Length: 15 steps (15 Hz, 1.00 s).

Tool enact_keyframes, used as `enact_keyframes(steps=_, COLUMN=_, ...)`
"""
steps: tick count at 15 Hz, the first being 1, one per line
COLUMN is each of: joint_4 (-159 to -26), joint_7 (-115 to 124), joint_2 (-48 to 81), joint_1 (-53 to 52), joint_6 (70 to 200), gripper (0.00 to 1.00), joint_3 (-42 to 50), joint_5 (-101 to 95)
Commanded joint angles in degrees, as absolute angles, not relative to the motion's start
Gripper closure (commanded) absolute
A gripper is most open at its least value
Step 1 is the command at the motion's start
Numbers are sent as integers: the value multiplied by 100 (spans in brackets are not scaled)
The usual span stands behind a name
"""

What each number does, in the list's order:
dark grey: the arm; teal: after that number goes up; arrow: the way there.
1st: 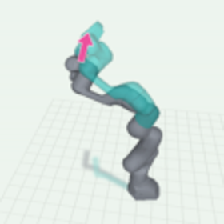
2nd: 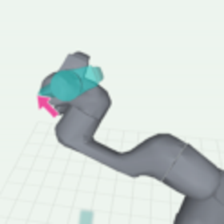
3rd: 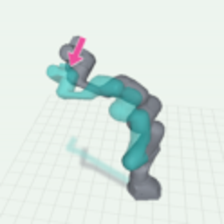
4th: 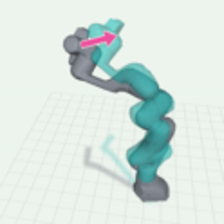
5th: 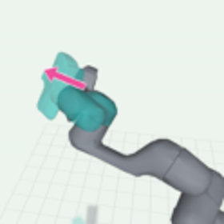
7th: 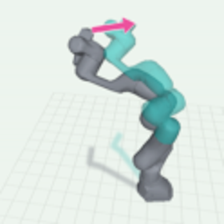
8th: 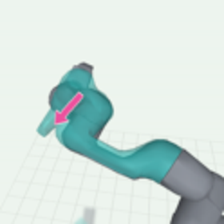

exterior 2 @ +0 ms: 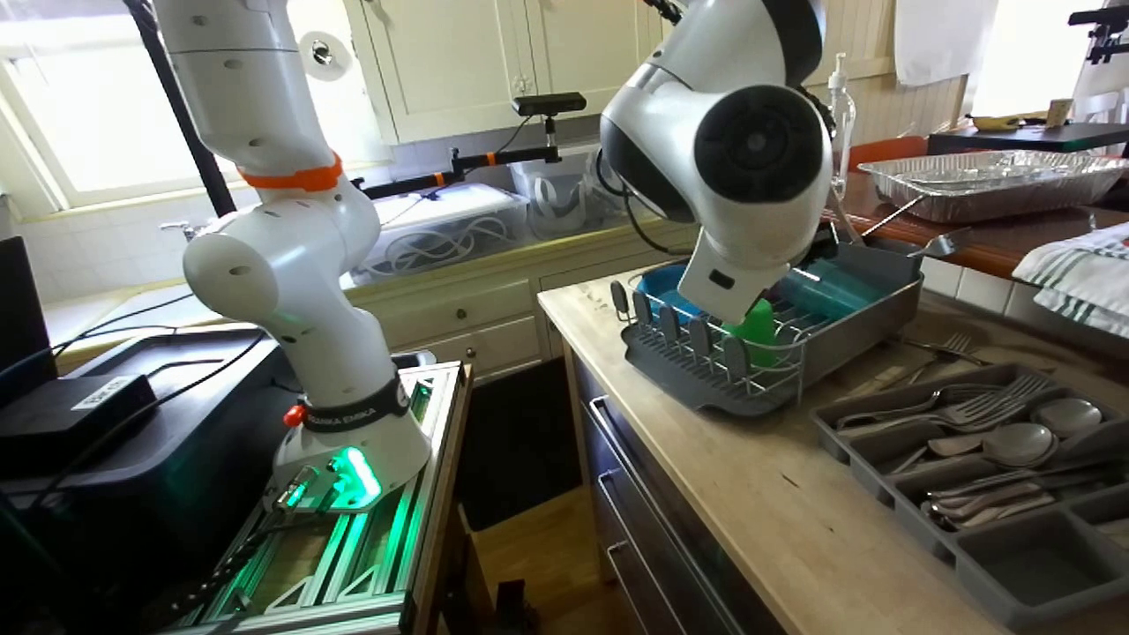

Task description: Put the cups in the dishes tray upside down

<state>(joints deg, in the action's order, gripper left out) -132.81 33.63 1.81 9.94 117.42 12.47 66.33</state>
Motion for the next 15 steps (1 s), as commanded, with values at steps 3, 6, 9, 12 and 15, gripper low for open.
enact_keyframes(steps=3, joint_4=-13515, joint_7=3354, joint_2=-277, joint_1=833, joint_6=12864, gripper=0, joint_3=876, joint_5=6565)
enact_keyframes(steps=6, joint_4=-13664, joint_7=3370, joint_2=-511, joint_1=704, joint_6=13364, gripper=0, joint_3=686, joint_5=6563)
enact_keyframes(steps=9, joint_4=-13740, joint_7=3339, joint_2=-512, joint_1=695, joint_6=13567, gripper=0, joint_3=638, joint_5=6393)
enact_keyframes(steps=12, joint_4=-13488, joint_7=3650, joint_2=-355, joint_1=671, joint_6=13770, gripper=0, joint_3=521, joint_5=5451)
enact_keyframes(steps=15, joint_4=-13305, joint_7=3964, joint_2=-262, joint_1=627, joint_6=14463, gripper=0, joint_3=390, joint_5=4624)
